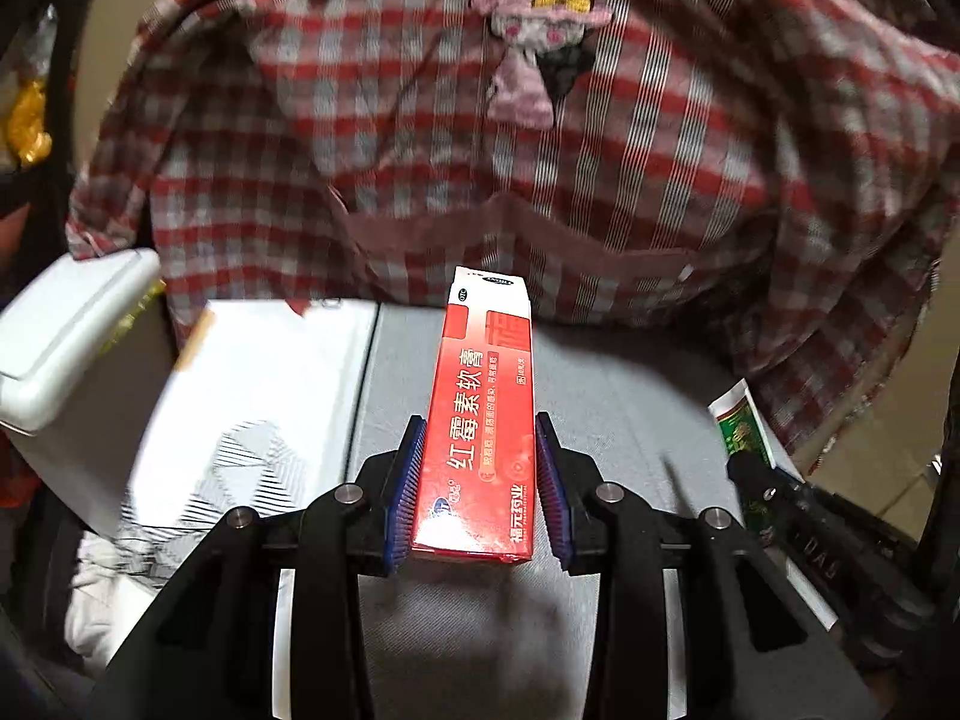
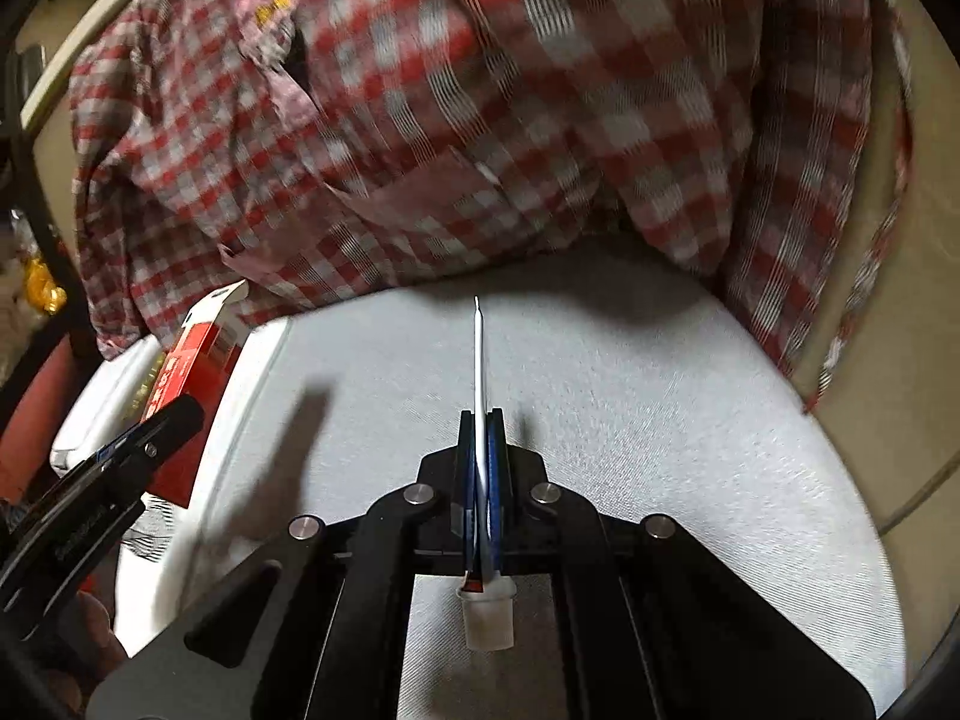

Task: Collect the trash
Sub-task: 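Carry the held red box and white tube over the bin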

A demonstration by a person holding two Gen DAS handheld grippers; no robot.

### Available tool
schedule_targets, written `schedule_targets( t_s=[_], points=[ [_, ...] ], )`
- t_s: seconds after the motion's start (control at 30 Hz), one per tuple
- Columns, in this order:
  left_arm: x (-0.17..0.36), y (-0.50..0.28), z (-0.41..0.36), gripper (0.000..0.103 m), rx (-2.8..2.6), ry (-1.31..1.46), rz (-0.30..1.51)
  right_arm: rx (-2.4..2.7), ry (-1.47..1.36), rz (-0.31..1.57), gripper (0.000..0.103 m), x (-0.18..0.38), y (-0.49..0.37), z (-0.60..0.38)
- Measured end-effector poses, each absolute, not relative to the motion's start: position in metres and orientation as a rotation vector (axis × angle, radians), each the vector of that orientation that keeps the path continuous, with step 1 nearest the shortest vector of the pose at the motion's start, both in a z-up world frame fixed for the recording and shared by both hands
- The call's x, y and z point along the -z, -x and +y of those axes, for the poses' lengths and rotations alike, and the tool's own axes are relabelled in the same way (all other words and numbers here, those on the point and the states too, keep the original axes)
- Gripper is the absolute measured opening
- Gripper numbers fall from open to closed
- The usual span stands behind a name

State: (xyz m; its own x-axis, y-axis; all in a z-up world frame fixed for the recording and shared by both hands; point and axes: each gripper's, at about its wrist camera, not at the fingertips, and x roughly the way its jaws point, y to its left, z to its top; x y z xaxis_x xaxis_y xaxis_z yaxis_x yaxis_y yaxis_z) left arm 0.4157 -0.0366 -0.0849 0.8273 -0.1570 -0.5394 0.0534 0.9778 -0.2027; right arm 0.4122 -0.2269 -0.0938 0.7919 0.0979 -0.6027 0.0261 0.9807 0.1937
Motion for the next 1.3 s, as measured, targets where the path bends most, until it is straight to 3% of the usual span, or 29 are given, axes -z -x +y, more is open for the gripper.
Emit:
schedule_targets(
  t_s=[0.47, 0.93, 1.3],
  points=[
    [-0.011, -0.258, 0.033, 0.035, 0.027, 0.144, 0.543, -0.242, -0.161, 0.554, 0.004, -0.020, -0.258, -0.162],
    [-0.028, -0.092, 0.150, 0.035, -0.239, 0.166, 0.584, -0.547, -0.089, 0.639, 0.004, -0.013, -0.136, -0.032],
    [-0.004, -0.055, 0.215, 0.036, -0.389, 0.195, 0.591, -0.682, 0.014, 0.730, 0.004, 0.013, -0.116, 0.070]
  ],
)
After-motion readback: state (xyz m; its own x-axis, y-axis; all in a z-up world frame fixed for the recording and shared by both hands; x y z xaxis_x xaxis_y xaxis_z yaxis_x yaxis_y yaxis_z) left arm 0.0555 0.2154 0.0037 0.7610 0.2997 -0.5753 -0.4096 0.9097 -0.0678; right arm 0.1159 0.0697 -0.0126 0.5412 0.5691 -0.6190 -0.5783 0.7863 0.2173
